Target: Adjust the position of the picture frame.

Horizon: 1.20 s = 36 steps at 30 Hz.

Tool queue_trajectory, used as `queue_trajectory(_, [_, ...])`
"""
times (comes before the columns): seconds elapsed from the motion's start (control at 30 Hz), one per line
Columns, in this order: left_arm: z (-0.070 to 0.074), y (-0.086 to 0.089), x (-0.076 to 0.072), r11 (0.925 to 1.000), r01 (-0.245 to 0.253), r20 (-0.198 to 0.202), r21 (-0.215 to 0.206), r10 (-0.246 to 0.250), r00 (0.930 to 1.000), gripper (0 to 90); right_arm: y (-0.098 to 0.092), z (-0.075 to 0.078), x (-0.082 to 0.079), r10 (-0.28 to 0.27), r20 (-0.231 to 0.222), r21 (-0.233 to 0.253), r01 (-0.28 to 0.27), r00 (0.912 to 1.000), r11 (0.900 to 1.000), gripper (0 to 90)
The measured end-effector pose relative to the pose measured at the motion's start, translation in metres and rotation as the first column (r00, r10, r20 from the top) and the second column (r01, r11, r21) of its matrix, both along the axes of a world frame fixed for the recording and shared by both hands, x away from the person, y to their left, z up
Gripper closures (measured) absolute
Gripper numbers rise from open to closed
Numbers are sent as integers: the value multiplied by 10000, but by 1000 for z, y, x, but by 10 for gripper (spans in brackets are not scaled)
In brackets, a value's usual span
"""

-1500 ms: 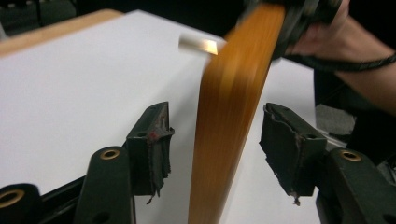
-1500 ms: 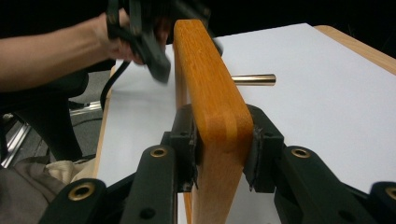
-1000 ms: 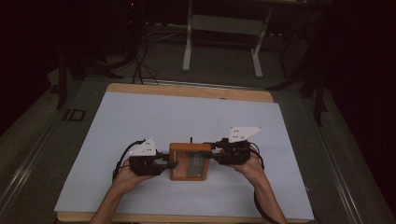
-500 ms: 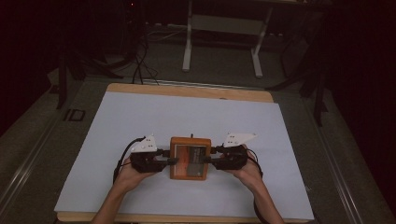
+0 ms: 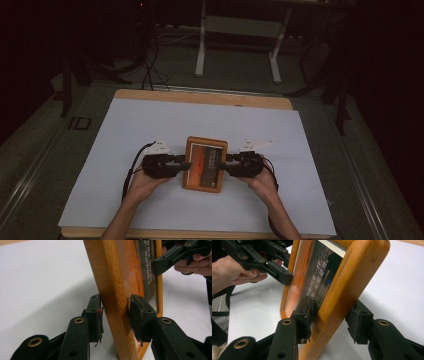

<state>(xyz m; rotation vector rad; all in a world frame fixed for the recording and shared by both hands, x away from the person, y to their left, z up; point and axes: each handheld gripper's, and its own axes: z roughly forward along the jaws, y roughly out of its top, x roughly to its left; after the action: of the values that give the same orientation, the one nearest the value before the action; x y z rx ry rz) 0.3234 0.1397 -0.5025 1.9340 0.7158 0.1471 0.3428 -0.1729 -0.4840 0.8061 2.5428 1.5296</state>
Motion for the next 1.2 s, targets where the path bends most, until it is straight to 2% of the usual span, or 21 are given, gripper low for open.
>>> queue_trajectory(0.3, [-4,0,7,9990,-426,-591,142,434,9973,596,9,-5,21,-448,-846,-4,450,9954,9990,517])
queue_trajectory(0.6, [-11,0,15,9971,-736,-1163,168,751,9904,569,16,-14,35,-1033,-1744,-136,1025,9792,9946,465])
queue_trajectory(0.83, [-17,-1,22,9955,-948,-1715,-33,929,9808,554,19,-20,41,-1240,-2108,-236,1217,9696,9923,433])
queue_trajectory(0.93, [-19,-3,23,9953,-959,-1691,130,967,9808,528,19,-23,43,-1345,-2239,-234,1326,9653,9909,416])
queue_trajectory(1.2, [-21,-9,26,9930,-1098,-1892,431,1160,9751,478,20,-30,45,-1619,-2482,-327,1588,9551,9868,390])
